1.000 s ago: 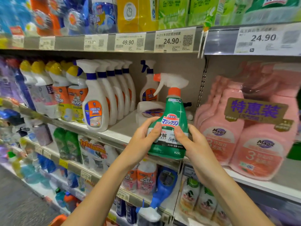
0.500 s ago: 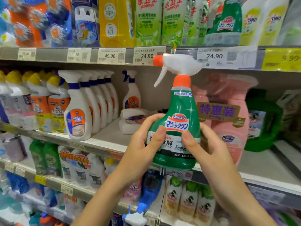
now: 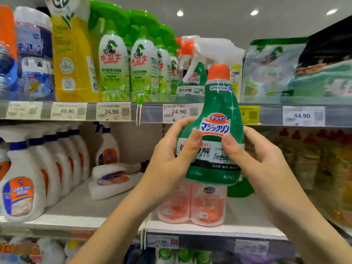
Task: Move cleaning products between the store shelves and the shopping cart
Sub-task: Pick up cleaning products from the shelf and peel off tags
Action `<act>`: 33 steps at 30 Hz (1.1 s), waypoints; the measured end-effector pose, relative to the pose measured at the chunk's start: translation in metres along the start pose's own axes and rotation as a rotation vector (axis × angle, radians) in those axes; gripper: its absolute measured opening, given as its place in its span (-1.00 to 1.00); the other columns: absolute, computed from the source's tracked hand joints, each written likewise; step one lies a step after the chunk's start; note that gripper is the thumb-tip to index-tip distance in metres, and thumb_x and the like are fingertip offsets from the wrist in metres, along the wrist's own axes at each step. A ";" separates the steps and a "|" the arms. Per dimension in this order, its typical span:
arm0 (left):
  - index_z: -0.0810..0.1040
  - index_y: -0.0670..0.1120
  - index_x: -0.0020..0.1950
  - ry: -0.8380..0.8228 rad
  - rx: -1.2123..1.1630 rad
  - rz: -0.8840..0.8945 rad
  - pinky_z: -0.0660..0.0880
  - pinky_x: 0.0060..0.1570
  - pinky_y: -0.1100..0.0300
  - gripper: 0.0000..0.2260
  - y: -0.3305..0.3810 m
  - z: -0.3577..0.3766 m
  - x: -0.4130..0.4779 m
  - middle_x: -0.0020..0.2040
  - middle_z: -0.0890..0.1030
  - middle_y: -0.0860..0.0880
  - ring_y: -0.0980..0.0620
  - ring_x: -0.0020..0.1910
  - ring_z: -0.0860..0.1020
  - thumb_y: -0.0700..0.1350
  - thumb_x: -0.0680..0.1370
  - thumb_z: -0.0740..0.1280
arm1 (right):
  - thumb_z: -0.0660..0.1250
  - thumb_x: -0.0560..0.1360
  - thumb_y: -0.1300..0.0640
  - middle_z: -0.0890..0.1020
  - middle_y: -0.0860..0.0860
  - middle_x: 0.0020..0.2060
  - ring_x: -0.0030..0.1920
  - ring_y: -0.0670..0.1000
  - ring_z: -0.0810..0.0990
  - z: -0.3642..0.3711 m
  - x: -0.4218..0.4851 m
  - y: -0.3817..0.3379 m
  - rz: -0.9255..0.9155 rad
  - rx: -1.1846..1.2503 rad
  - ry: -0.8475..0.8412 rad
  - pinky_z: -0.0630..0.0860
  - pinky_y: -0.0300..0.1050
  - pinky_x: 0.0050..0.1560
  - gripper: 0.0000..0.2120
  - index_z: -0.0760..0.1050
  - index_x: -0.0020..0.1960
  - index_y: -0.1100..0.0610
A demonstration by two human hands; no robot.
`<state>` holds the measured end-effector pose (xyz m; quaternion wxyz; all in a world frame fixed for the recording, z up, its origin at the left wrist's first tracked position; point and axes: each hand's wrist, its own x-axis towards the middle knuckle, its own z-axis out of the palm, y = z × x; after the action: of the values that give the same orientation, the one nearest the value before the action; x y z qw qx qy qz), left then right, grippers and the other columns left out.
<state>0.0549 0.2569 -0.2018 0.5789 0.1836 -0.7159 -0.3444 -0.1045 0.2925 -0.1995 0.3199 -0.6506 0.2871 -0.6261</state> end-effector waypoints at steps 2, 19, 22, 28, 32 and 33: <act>0.45 0.02 0.26 -0.005 0.056 0.056 0.61 -0.04 0.09 -0.70 0.008 0.004 0.017 0.09 0.66 -0.07 -0.03 0.06 0.65 0.06 0.55 0.21 | 0.32 0.47 -0.01 0.70 0.00 0.01 0.01 0.00 0.69 -0.007 0.009 -0.011 -0.038 0.006 0.007 0.65 -0.09 -0.06 -0.68 0.55 0.19 0.06; 0.34 -0.12 0.27 -0.043 0.359 0.268 0.57 -0.10 0.26 -0.79 0.033 -0.033 0.167 0.03 0.56 0.00 0.15 -0.03 0.62 -0.08 0.67 0.12 | 0.31 0.58 0.06 0.66 0.13 0.08 0.08 0.05 0.66 -0.019 0.169 -0.039 -0.136 -0.060 -0.028 0.61 -0.01 0.11 -0.67 0.49 0.26 0.22; 0.37 -0.10 0.29 -0.038 0.484 0.246 0.58 -0.01 0.22 -0.75 0.027 -0.039 0.181 0.10 0.54 -0.03 0.05 0.07 0.58 -0.04 0.65 0.15 | 0.32 0.57 0.10 0.65 0.16 0.09 0.11 0.10 0.65 -0.022 0.190 -0.034 -0.099 -0.087 -0.044 0.58 0.07 0.17 -0.69 0.50 0.24 0.24; 0.39 -0.04 0.22 -0.081 0.648 0.122 0.57 0.00 0.28 -0.80 0.014 -0.054 0.187 0.01 0.51 0.15 0.19 0.02 0.54 -0.03 0.62 0.20 | 0.32 0.55 0.11 0.66 0.12 0.07 0.06 0.01 0.67 -0.031 0.205 -0.025 0.034 -0.305 -0.191 0.63 -0.22 -0.11 -0.67 0.50 0.24 0.26; 0.38 -0.08 0.31 -0.120 0.803 0.014 0.53 0.14 0.07 -0.65 0.008 -0.064 0.187 0.16 0.55 -0.02 0.04 0.13 0.55 0.06 0.59 0.23 | 0.34 0.53 0.04 0.68 0.05 0.02 0.04 -0.02 0.67 -0.032 0.207 -0.019 0.093 -0.442 -0.240 0.64 -0.17 -0.01 -0.69 0.53 0.20 0.18; 0.38 -0.06 0.30 -0.127 0.832 -0.011 0.53 0.13 0.05 -0.65 0.009 -0.066 0.187 0.17 0.54 -0.03 0.03 0.13 0.55 0.08 0.59 0.24 | 0.34 0.54 0.03 0.68 0.03 0.01 0.03 -0.02 0.67 -0.031 0.207 -0.017 0.083 -0.462 -0.235 0.64 -0.18 -0.03 -0.71 0.53 0.19 0.16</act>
<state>0.0701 0.1207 -0.0583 0.4083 0.3836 -0.8274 -0.0396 -0.1258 0.1416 -0.0554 0.2193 -0.7624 0.4095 -0.4505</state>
